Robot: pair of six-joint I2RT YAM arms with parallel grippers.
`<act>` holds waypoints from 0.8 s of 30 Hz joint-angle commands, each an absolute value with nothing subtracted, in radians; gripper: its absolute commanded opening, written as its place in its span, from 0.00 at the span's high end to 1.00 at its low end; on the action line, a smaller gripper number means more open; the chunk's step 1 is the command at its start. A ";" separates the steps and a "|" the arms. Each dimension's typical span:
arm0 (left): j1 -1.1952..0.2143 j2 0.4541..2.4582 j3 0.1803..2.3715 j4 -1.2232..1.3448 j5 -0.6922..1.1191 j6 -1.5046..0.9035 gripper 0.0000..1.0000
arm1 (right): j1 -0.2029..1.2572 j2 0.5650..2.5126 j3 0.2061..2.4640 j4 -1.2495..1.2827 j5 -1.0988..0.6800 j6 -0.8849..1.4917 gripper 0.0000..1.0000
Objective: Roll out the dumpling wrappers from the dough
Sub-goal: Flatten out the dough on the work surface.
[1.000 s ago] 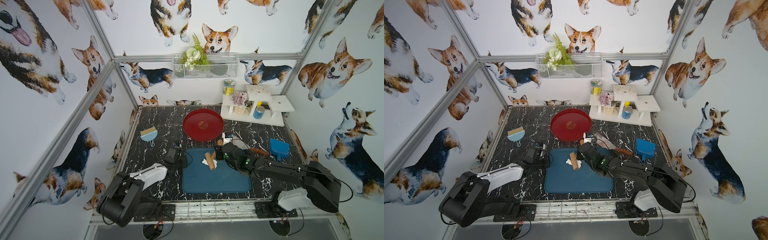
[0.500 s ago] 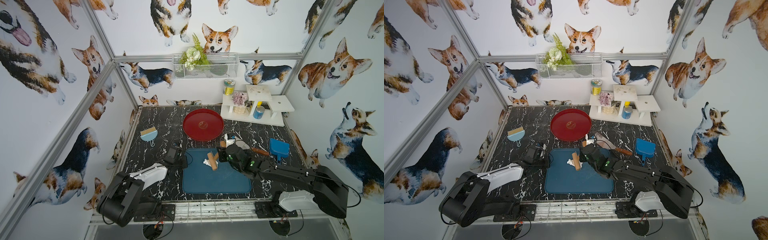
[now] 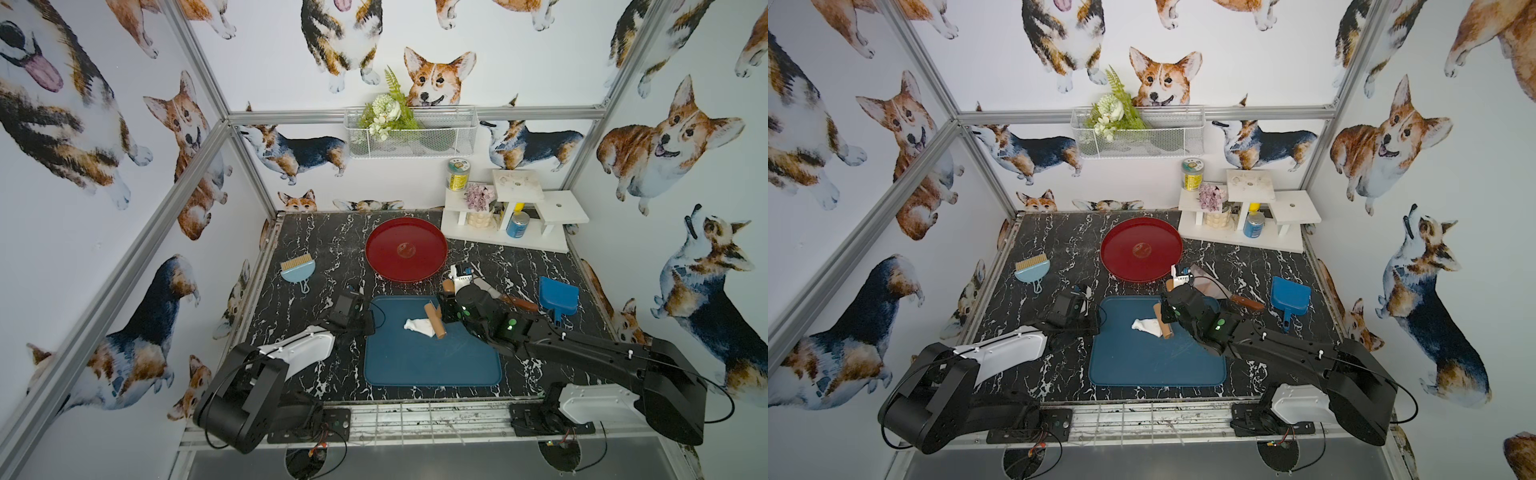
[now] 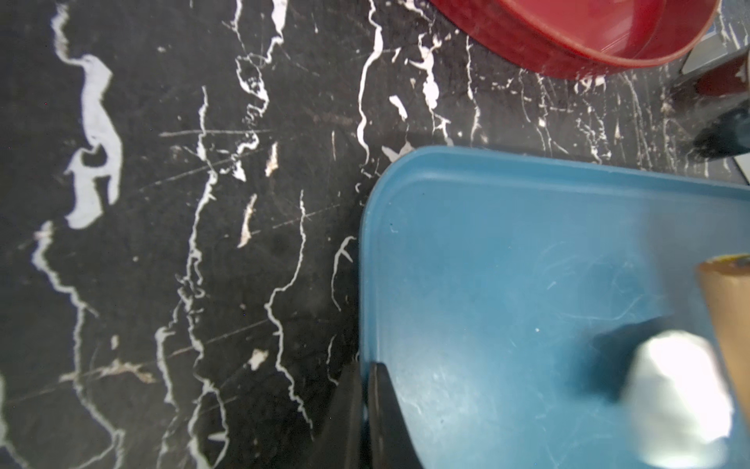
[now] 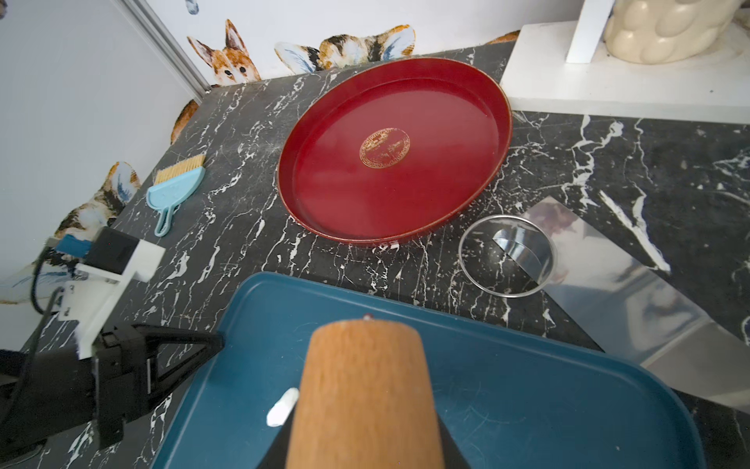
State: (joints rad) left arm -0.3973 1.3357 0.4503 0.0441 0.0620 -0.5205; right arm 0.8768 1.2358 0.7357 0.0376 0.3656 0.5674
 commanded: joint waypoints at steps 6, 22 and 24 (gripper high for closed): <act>-0.396 1.335 0.455 0.059 0.053 -0.505 1.00 | 0.950 1.303 0.866 0.115 0.361 0.546 1.00; -0.396 1.335 0.454 0.063 0.052 -0.503 1.00 | 1.076 1.629 1.039 0.114 0.488 0.765 1.00; -0.396 1.333 0.454 0.063 0.051 -0.503 1.00 | 1.078 1.646 1.046 0.102 0.490 0.773 1.00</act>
